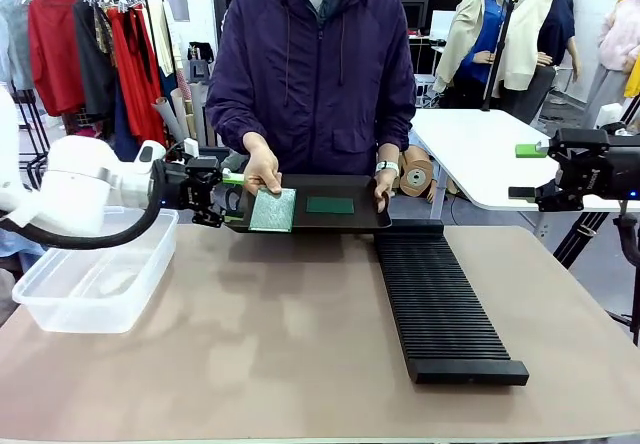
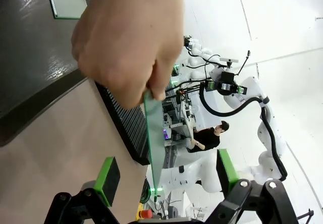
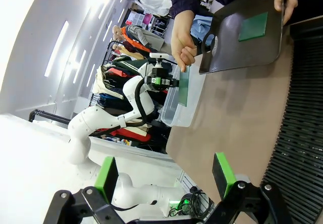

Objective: Sort PCBs into racks and boxes based on the side picked up.
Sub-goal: Pick up the Blank PCB handed by the Human.

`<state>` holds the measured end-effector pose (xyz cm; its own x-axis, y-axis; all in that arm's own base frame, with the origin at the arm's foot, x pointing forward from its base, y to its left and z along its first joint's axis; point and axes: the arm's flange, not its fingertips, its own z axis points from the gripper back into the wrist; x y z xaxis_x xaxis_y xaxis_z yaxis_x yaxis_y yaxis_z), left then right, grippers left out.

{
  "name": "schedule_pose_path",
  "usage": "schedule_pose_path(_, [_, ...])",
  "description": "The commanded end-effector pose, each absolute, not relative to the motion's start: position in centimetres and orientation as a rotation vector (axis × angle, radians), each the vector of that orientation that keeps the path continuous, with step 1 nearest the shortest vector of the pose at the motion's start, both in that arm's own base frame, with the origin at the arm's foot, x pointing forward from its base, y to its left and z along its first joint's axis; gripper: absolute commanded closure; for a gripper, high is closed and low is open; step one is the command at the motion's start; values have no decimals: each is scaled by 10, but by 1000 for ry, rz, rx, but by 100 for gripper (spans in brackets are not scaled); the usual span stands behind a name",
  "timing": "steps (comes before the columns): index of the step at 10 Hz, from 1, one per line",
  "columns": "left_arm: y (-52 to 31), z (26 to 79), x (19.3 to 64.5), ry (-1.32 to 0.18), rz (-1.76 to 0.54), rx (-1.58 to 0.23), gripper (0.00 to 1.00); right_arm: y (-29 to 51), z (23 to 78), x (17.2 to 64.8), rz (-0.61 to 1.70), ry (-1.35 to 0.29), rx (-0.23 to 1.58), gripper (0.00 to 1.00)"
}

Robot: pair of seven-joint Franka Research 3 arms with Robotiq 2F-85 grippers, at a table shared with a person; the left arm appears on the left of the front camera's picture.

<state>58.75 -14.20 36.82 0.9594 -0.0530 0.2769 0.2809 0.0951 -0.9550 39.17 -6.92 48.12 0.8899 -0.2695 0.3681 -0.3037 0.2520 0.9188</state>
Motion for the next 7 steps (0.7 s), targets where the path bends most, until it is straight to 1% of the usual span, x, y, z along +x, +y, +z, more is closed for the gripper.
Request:
schedule_pose_path(1, [-158,366,595,-209,-239,-1477,0,-68,484,393,23,-523,1350,0])
schedule_pose_path(6, [-181,353,597,-175,-228,-1493,0,-68,484,393,23,-523,1350,0])
schedule_pose_path(7, [-181,351,597,-176,-220,-1495,9,-68,484,393,23,-523,1350,0])
